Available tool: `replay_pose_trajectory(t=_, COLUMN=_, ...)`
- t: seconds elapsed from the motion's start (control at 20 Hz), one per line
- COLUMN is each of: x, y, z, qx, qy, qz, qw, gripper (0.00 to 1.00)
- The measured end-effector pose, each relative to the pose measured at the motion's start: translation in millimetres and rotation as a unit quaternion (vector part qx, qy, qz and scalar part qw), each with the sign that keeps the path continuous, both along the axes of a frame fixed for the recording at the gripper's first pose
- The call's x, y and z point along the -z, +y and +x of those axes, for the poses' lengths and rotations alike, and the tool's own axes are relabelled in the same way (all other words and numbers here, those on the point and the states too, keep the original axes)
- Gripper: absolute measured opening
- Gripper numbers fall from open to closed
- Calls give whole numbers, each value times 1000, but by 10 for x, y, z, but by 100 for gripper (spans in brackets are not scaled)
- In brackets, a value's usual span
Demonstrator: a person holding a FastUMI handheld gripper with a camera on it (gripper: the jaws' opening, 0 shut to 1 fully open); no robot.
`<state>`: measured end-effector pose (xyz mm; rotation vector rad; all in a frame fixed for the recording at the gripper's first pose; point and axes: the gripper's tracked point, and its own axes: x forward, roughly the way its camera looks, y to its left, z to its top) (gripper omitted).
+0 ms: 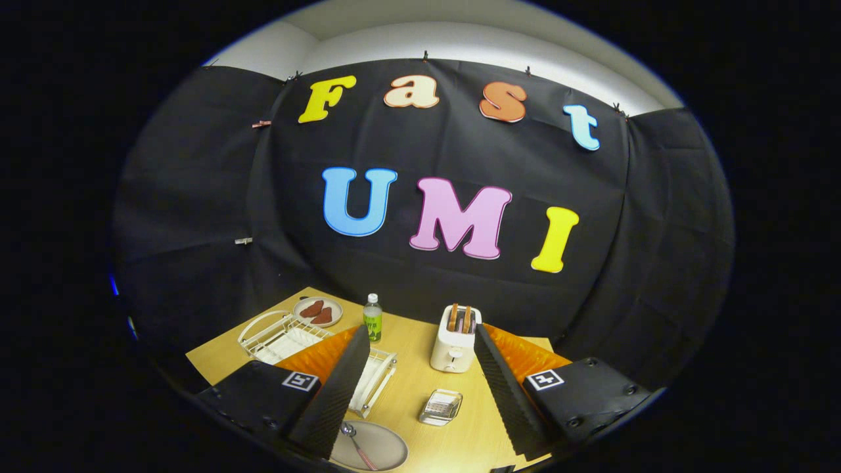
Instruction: Take the plate from the dish rack, then take the spoon from the basket and place it into the plate.
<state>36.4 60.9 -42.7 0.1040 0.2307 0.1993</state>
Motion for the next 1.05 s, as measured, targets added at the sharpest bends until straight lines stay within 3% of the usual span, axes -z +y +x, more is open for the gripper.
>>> replay_pose_trajectory(t=0.35, x=-292, y=-202, z=-2, qx=29, qy=-34, qz=12, qw=999, gripper=98)
replay_pose_trajectory(t=1.05, x=-275, y=-139, z=-2, qx=20, qy=-22, qz=10, qw=1000, gripper=98)
